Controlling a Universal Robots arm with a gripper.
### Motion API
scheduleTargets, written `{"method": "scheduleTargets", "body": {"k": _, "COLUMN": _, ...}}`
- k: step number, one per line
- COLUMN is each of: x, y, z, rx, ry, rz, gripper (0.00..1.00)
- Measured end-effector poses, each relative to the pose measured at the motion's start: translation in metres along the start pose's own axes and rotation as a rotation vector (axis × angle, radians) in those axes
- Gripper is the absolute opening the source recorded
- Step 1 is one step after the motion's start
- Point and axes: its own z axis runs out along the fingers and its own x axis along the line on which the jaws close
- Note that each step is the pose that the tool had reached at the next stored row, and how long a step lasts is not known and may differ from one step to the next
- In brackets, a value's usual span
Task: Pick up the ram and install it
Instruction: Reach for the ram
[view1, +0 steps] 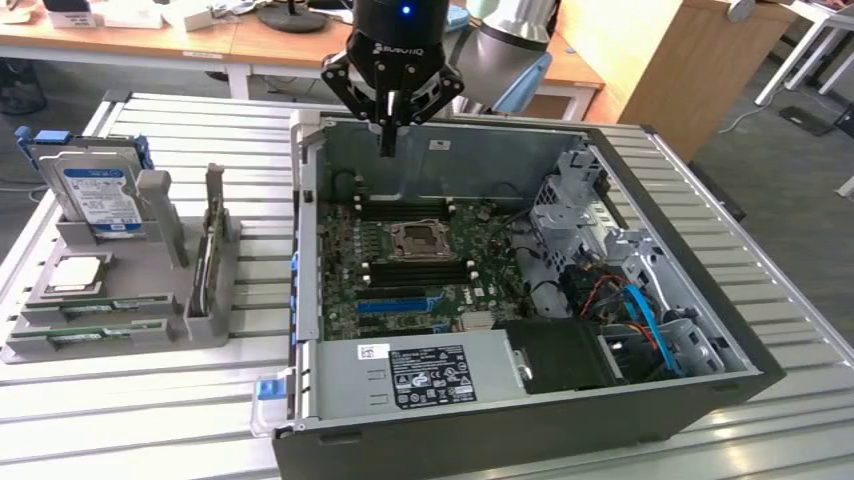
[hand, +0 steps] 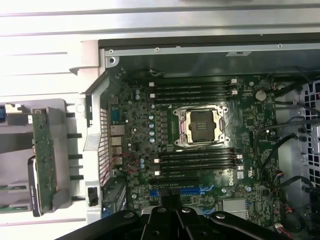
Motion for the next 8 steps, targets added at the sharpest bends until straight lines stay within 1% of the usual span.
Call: {"method": "scheduleTargets", "body": {"k": 8, "x": 0.017, "y": -0.0009, "z": -0.0004, "rx": 0.0000, "ry": 0.0000, "rz": 0.000, "gripper": 0.11}}
